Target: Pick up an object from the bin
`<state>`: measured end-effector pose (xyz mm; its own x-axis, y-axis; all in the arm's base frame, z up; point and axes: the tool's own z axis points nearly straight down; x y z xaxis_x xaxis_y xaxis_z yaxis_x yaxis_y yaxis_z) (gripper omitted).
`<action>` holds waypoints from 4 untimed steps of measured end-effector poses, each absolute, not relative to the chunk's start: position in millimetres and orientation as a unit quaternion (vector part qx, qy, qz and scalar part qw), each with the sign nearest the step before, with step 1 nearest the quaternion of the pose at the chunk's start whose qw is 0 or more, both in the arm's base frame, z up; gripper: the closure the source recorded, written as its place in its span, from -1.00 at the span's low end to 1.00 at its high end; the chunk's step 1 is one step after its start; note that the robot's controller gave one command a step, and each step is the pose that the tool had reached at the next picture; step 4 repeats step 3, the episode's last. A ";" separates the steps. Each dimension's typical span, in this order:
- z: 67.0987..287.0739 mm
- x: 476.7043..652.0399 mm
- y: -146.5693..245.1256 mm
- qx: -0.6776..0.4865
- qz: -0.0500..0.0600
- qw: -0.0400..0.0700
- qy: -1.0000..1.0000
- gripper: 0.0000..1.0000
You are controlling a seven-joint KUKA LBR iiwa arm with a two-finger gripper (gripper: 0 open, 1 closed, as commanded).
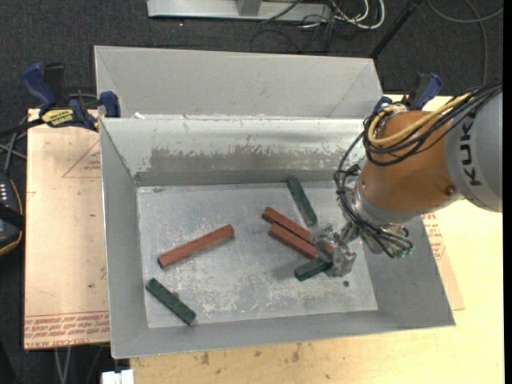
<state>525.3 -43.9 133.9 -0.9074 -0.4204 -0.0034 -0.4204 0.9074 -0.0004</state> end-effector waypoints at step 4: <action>157.0 525.2 -43.4 -0.215 0.000 0.001 0.977 1.00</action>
Offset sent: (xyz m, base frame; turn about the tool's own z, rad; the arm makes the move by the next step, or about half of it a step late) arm -0.0002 0.0000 0.0138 0.0000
